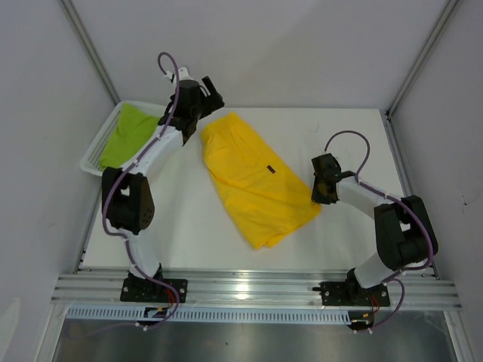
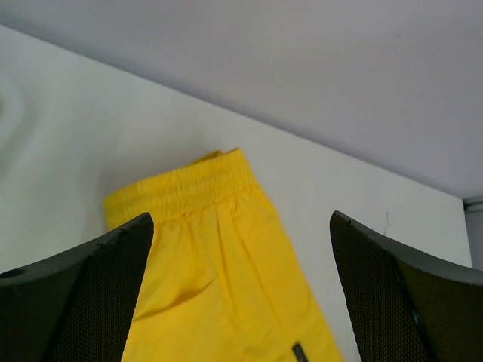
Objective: Fold and stack the shorts
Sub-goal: Fold the shorts
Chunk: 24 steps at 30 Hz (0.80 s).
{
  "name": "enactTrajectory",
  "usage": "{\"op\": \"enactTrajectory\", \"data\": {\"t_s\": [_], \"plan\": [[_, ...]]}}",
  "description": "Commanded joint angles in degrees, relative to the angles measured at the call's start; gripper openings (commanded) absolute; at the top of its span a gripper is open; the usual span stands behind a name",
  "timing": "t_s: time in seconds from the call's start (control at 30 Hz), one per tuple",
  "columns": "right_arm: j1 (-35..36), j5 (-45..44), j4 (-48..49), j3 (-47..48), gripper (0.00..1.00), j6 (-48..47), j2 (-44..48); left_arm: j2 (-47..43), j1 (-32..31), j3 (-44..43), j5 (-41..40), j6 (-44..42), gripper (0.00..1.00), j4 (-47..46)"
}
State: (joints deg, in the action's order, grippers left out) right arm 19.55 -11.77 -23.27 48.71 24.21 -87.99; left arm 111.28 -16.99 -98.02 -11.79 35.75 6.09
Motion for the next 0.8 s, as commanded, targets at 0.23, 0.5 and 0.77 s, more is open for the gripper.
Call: {"op": "enactTrajectory", "data": {"t_s": [0.23,0.5,0.77], "plan": [[-5.22,0.76,-4.06,10.10,0.79,0.22,1.66,-13.20,-0.14,17.86,1.87,-6.92,0.99,7.42],[3.11,16.95,-2.67,-0.80,0.92,11.02,18.71,-5.74,2.31,13.91,6.07,-8.68,0.99,11.05],[18.83,11.16,1.29,-10.29,0.97,31.67,29.79,0.33,5.22,12.59,11.35,-7.54,0.99,7.28]]}}
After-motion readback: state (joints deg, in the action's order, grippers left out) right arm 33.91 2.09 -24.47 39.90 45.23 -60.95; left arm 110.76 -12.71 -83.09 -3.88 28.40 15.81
